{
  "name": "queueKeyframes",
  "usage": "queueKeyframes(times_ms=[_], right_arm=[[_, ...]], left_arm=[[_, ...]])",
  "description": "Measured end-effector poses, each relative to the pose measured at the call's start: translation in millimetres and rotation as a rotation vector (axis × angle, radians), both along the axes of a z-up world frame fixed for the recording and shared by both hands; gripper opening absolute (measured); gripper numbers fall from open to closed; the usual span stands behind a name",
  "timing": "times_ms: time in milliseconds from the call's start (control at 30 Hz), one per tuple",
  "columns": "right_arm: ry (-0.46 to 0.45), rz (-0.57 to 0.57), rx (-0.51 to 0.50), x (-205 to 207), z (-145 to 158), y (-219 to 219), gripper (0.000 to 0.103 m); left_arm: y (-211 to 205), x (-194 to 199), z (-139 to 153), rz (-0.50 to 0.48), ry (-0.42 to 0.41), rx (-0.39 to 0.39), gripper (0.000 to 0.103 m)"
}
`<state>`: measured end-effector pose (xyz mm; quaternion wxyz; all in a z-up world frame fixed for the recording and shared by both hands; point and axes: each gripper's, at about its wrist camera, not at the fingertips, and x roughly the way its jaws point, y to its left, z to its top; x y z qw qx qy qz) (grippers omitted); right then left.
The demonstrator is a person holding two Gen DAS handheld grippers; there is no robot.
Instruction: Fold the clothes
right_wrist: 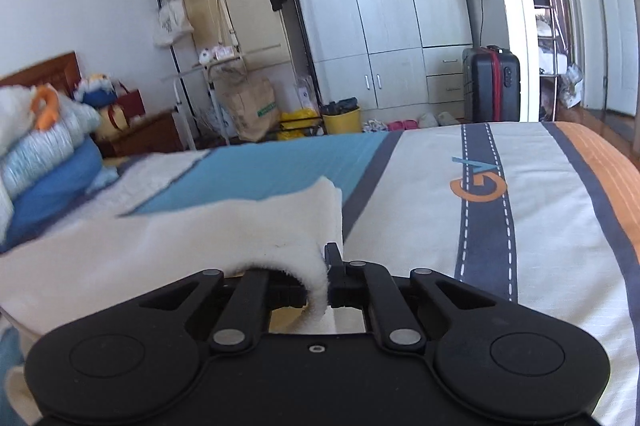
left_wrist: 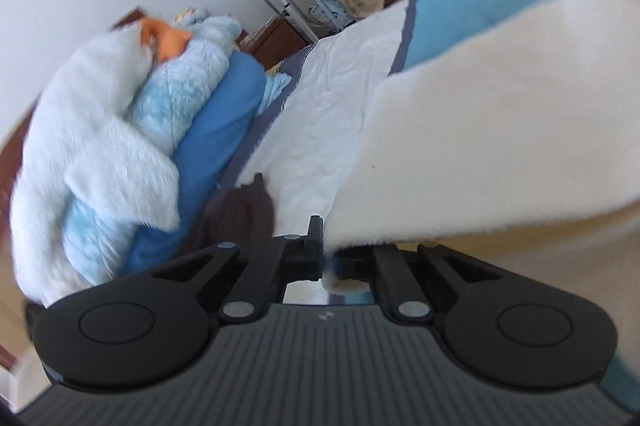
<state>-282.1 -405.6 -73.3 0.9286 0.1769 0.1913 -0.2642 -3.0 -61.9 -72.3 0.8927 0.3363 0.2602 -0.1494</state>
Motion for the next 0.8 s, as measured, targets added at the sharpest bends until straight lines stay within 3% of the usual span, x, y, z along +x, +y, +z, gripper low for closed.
queueKeyframes(times_ms=[133, 267, 333, 433, 567, 667, 767, 800], right_arm=[[-0.022, 0.04, 0.047, -9, 4, 7, 0.009], [0.015, 0.038, 0.079, -16, -8, 6, 0.009], [0.036, 0.034, 0.095, -19, -15, 5, 0.009], [0.067, 0.028, 0.117, -23, -25, 3, 0.009], [0.109, 0.021, 0.148, -29, -39, 0, 0.008], [0.161, 0.049, 0.166, -28, -48, 2, 0.008], [0.239, 0.127, 0.187, -25, -62, 7, 0.008], [0.244, 0.123, 0.195, -27, -65, 6, 0.009]], left_arm=[[36, 19, 7, 0.111, 0.132, -0.2, 0.007], [71, 39, 14, 0.223, 0.265, -0.399, 0.013], [77, 44, 3, 0.234, 0.342, -0.402, 0.013], [80, 44, -1, 0.233, 0.346, -0.395, 0.013], [83, 44, -4, 0.229, 0.346, -0.383, 0.024], [81, 43, -5, 0.223, 0.348, -0.368, 0.024], [58, 28, -9, 0.168, 0.271, -0.222, 0.024], [58, 27, -8, 0.168, 0.27, -0.218, 0.024]])
